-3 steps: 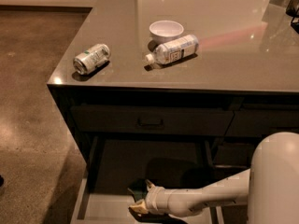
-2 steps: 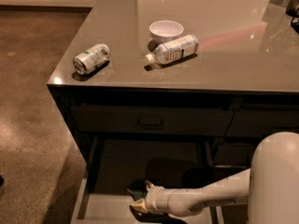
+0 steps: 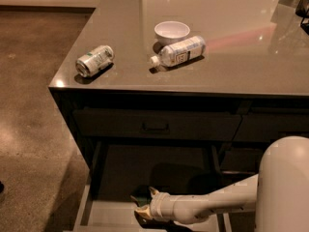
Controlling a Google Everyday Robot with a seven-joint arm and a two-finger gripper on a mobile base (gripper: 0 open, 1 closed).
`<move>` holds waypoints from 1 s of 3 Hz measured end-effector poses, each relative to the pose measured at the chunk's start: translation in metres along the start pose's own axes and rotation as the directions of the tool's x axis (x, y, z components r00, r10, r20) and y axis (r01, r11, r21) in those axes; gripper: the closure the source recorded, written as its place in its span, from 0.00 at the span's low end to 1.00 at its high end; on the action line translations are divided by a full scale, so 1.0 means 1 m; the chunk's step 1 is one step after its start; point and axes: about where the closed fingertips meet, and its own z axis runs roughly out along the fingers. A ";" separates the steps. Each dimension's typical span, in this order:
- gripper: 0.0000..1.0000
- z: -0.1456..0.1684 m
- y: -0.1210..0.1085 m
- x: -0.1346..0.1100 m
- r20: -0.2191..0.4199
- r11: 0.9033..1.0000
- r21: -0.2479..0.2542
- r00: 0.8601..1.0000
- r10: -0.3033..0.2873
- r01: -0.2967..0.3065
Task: Pick sponge from middle drawer and place on counter
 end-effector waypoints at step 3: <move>1.00 -0.021 0.011 -0.011 0.040 0.995 -0.063 0.996 -0.074 0.076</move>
Offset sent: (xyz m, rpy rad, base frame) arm 0.0002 0.0024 0.0124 0.0211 -0.0265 0.0405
